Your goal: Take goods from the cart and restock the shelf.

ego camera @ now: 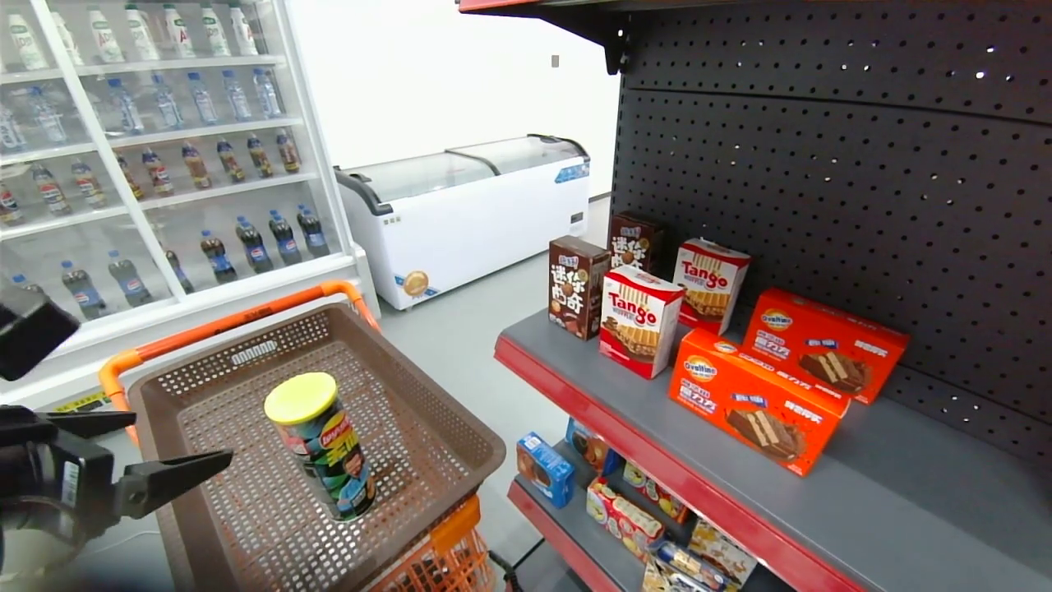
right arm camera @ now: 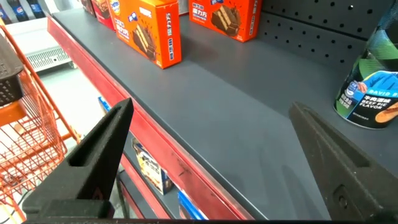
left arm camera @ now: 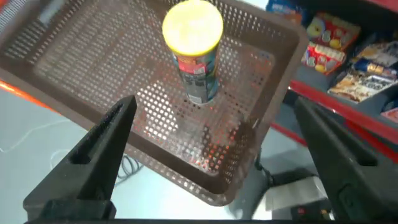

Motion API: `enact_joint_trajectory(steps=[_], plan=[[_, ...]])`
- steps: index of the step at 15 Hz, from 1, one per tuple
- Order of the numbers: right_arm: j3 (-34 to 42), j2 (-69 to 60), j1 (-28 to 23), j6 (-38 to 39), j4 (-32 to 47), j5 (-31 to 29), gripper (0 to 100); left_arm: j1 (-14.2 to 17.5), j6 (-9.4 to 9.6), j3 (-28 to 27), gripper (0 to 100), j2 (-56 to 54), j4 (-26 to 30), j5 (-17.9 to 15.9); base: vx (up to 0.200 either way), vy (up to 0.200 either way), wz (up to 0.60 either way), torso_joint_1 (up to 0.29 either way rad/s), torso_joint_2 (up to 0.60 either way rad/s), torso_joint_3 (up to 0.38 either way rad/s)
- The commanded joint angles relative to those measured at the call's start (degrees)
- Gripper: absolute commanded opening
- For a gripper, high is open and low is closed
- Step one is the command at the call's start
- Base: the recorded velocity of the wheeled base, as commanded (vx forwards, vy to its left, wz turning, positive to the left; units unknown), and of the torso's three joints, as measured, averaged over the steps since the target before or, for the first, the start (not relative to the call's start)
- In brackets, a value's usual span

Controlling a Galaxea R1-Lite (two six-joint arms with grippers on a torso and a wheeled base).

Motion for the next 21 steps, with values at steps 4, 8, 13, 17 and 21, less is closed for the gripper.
enact_joint_trajectory(steps=[4,8,13,17,21], plan=[[0.0,0.1,0.0,-0.1,0.0,0.0,100,0.4,-0.01,6.3,100,12.2,-8.8,0.1,0.000,0.000,0.00,0.000,0.00,0.000],[0.0,0.1,0.0,0.0,0.0,0.0,100,1.6,-0.10,11.7,100,20.1,-21.2,0.0,0.000,0.000,0.00,0.000,0.00,0.000],[0.0,0.1,0.0,0.0,0.0,0.0,100,1.5,-0.54,17.2,100,28.3,-37.4,-0.3,0.000,0.000,0.00,0.000,0.00,0.000],[0.0,0.1,0.0,-0.1,0.0,0.0,100,1.2,-0.72,18.7,100,33.0,-46.9,-2.1,0.000,0.000,0.00,0.000,0.00,0.000],[0.0,0.1,0.0,0.0,0.0,0.0,100,0.5,-0.72,21.3,100,36.3,-51.3,-2.1,0.000,0.000,0.00,0.000,0.00,0.000]])
